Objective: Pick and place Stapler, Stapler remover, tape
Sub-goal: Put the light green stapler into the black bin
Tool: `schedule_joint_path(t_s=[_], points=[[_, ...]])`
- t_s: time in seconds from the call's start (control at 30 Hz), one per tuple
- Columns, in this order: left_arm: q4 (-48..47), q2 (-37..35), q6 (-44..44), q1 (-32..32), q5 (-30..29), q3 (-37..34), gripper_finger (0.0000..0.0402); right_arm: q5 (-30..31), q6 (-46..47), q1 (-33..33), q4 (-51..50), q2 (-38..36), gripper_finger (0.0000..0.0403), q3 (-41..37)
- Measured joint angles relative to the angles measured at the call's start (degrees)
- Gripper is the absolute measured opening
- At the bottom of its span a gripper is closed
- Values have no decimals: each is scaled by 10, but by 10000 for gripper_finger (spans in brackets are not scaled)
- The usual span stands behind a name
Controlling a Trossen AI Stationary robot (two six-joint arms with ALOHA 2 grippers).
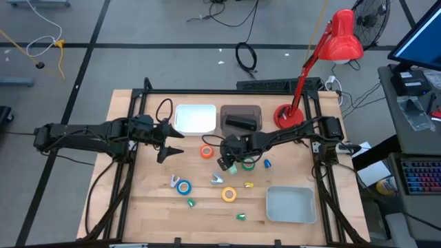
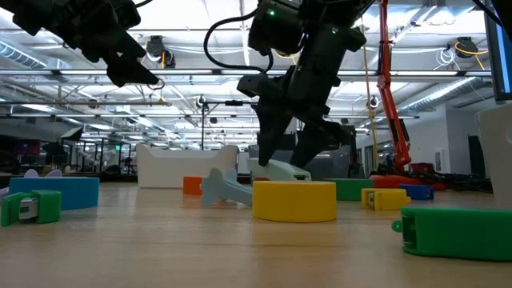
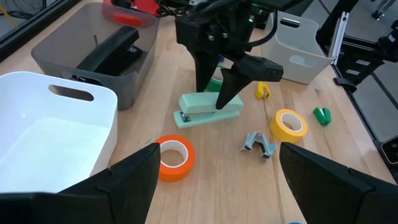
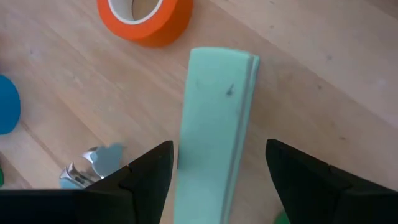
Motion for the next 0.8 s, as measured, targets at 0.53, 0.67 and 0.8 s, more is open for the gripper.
schedule_joint_path(t_s=[0.53,0.67,0.8], points=[[0,0,8,0,0,0,333,2,6,11,-32,0,248,0],[0,0,9,0,0,0,333,3,6,11,-29,0,228,0],[0,0,11,0,0,0,333,3,6,11,-29,0,200,0]])
